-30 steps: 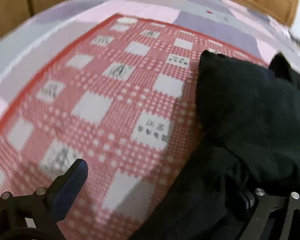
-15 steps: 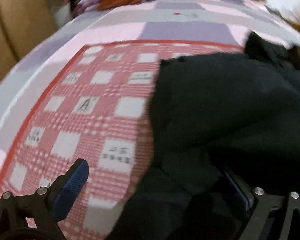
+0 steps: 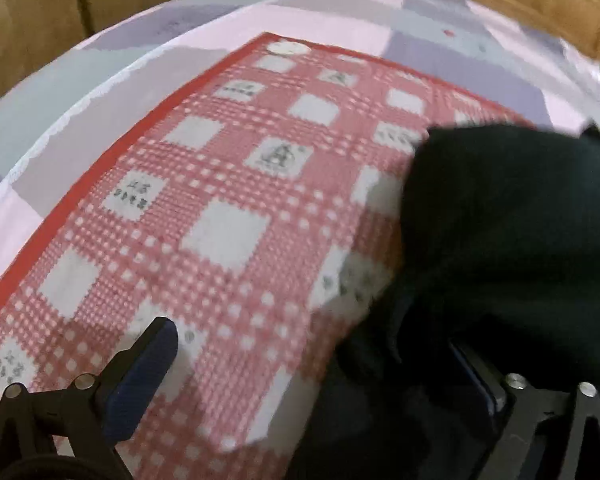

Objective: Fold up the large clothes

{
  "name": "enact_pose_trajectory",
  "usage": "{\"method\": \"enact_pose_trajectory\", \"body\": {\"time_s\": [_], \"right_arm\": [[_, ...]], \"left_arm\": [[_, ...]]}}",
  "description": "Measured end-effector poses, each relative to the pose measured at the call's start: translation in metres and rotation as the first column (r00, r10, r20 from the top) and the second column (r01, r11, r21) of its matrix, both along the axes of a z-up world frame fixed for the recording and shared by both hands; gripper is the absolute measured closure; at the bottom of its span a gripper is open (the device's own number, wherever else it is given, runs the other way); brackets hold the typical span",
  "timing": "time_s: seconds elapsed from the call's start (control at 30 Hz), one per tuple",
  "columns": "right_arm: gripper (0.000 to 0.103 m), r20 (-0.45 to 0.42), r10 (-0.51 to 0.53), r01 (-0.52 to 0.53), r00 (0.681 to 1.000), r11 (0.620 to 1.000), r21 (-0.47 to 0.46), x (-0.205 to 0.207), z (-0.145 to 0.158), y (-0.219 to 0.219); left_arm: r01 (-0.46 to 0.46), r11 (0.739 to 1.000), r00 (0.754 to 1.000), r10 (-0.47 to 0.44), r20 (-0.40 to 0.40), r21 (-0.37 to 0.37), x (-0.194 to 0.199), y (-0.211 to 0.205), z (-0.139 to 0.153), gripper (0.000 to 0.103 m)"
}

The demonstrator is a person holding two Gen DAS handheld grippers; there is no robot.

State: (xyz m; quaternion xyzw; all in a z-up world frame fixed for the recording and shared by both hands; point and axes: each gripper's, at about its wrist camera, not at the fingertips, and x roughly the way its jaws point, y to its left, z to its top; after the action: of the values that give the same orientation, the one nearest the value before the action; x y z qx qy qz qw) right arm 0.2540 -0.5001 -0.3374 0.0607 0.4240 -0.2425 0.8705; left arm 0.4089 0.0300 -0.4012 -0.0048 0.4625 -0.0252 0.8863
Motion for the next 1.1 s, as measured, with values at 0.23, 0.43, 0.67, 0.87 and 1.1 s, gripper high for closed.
{"method": "enact_pose_trajectory", "body": {"time_s": [0.23, 0.43, 0.67, 0.87, 1.1], "right_arm": [[0.002, 0.097, 0.109, -0.092, 0.989, 0.981, -0.171, -0.025, 0.027, 0.053], [0.002, 0.104, 0.236, -0.221, 0.966, 0.965, -0.14, 0.016, 0.025, 0.087], [0.002, -0.073, 0.215, -0.222, 0.974, 0.97, -0.096, 0.082, -0.024, 0.067], [0.002, -0.027, -0.045, 0.045, 0.999, 0.999, -0.02, 0.03, -0.024, -0.028], [0.002, 0.06, 0.052, -0.041, 0.997, 0.987, -0.158, -0.006, 0.002, 0.033]], "left_arm": [[0.123, 0.992, 0.985, -0.124, 0.12, 0.015, -0.061, -0.002, 0.047, 0.004], [0.28, 0.96, 0.936, -0.271, 0.224, -0.007, -0.054, -0.063, 0.082, 0.003], [0.272, 0.961, 0.961, -0.274, 0.037, 0.052, 0.036, -0.125, 0.036, 0.0], [0.179, 0.984, 0.982, -0.179, -0.056, -0.014, 0.058, -0.078, 0.008, 0.0], [0.34, 0.939, 0.935, -0.343, 0.094, 0.051, -0.015, -0.091, 0.037, 0.001]]}}
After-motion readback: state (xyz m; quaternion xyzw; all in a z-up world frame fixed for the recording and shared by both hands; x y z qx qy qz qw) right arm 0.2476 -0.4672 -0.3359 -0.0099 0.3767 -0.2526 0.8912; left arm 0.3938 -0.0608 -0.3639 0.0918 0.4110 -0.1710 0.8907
